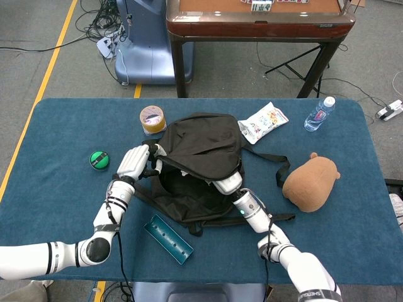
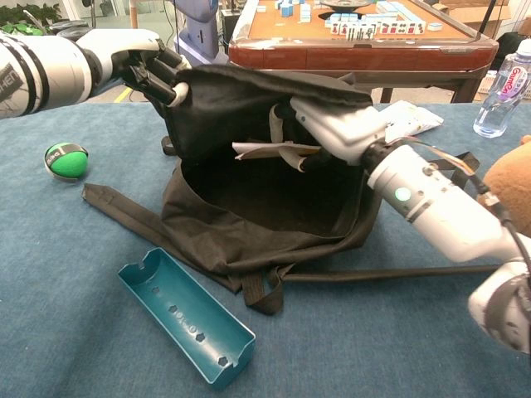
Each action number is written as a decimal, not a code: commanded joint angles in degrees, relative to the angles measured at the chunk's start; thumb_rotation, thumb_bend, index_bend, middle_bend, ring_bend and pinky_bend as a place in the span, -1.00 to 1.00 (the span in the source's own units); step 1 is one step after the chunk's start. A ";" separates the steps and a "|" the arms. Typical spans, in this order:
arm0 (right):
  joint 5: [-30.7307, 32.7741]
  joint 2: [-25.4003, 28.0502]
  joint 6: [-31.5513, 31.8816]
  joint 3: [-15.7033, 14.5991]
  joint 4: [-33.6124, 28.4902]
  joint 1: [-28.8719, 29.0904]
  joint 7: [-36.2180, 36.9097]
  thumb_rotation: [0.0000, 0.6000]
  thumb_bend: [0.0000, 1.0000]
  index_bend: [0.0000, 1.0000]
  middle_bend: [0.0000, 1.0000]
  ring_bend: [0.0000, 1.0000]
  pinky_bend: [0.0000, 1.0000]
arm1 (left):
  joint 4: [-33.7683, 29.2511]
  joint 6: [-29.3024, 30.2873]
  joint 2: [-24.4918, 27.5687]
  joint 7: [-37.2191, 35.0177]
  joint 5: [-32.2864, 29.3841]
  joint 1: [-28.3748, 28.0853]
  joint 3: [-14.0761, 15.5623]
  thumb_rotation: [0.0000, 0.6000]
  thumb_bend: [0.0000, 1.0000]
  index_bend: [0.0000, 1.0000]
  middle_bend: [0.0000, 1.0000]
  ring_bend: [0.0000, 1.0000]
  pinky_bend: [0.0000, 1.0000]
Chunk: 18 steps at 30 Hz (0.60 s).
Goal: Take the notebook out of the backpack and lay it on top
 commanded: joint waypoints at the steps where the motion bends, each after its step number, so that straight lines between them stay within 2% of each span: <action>1: -2.34 5.84 4.78 -1.79 -8.56 -2.69 -0.12 1.00 0.06 0.62 0.23 0.07 0.12 | -0.04 0.04 0.06 0.03 -0.08 -0.01 0.02 1.00 0.23 0.15 0.10 0.00 -0.26; 3: -3.04 8.85 6.17 -2.18 -13.80 -3.50 -1.36 1.00 0.06 0.62 0.23 0.08 0.13 | -0.25 0.16 0.11 -0.02 -0.16 -0.03 -0.08 1.00 0.23 0.15 0.10 0.00 -0.26; 11: -5.41 25.21 7.21 -4.34 -42.41 -7.27 -9.32 1.00 0.06 0.62 0.24 0.09 0.14 | -0.83 0.81 0.65 0.50 -0.50 -0.01 0.04 1.00 0.23 0.15 0.10 0.00 -0.26; 13: -5.88 28.62 7.18 -4.60 -47.92 -8.05 -11.18 1.00 0.06 0.62 0.24 0.10 0.15 | -0.89 0.91 0.75 0.66 -0.58 0.03 0.19 1.00 0.23 0.15 0.10 0.00 -0.26; 18: -6.64 34.54 7.32 -4.61 -56.98 -9.65 -12.77 1.00 0.06 0.62 0.25 0.11 0.16 | -0.74 0.82 0.90 0.62 -0.57 0.34 0.67 1.00 0.23 0.15 0.10 0.00 -0.26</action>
